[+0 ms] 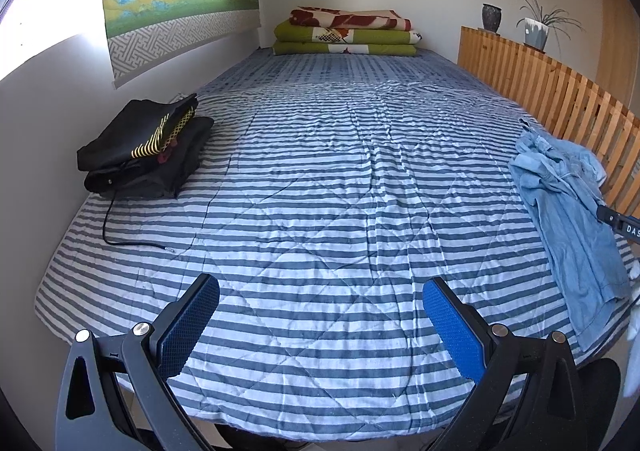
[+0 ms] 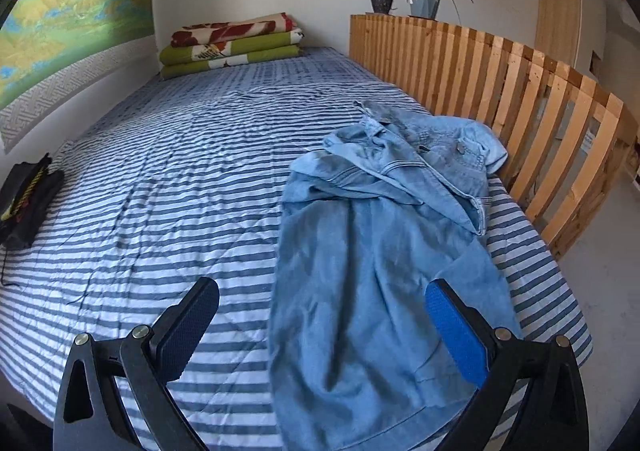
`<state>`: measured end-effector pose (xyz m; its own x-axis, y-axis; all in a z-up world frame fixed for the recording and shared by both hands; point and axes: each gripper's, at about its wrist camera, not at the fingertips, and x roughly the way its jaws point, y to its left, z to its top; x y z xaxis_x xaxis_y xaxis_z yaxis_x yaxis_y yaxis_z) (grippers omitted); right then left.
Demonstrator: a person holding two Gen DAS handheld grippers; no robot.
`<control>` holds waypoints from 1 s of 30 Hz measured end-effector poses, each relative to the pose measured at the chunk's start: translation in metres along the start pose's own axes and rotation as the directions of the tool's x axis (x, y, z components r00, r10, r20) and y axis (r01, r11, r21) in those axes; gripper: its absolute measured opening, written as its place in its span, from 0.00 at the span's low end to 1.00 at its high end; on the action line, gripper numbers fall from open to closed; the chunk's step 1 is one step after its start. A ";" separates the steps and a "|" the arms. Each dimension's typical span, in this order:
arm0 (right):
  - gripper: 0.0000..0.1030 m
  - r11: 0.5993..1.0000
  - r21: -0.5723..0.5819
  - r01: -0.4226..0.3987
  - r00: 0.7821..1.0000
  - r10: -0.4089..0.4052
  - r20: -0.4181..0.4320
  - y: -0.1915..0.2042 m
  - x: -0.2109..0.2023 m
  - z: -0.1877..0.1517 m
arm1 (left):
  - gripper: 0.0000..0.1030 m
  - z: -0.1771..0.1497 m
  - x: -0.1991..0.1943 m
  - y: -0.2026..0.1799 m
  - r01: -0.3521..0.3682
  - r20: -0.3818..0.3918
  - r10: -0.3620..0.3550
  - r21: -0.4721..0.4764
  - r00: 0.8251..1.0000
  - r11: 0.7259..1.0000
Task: Fold clothes
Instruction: 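Move the right tool to the denim shirt and grasp its fabric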
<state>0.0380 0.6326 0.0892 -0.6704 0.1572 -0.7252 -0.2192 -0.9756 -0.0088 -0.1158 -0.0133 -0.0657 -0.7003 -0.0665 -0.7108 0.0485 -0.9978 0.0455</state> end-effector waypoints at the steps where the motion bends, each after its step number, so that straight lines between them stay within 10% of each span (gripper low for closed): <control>1: 0.99 1.000 0.008 0.008 1.000 -0.008 -0.017 -0.009 0.012 0.006 | 1.00 0.003 0.006 -0.002 0.005 -0.006 -0.005 0.001 1.000 1.000; 10: 0.99 0.987 0.083 0.136 0.989 -0.129 -0.078 -0.079 0.098 0.060 | 1.00 0.027 0.057 -0.033 0.024 -0.055 -0.022 0.048 0.998 0.999; 24: 0.97 0.993 0.050 0.104 0.974 -0.091 -0.207 -0.091 0.226 0.108 | 1.00 0.041 0.104 -0.035 -0.028 -0.105 0.034 0.056 0.994 0.998; 30: 0.16 0.999 0.046 -0.029 0.974 0.039 -0.224 -0.077 0.216 0.117 | 1.00 0.039 0.105 -0.025 -0.036 -0.110 0.042 0.052 0.993 0.998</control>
<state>-0.1729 0.7601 0.0137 -0.5025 0.0809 -0.8608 -0.2322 -0.9717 0.0442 -0.2186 0.0049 -0.1138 -0.6151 -0.1074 -0.7811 0.0369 -0.9935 0.1076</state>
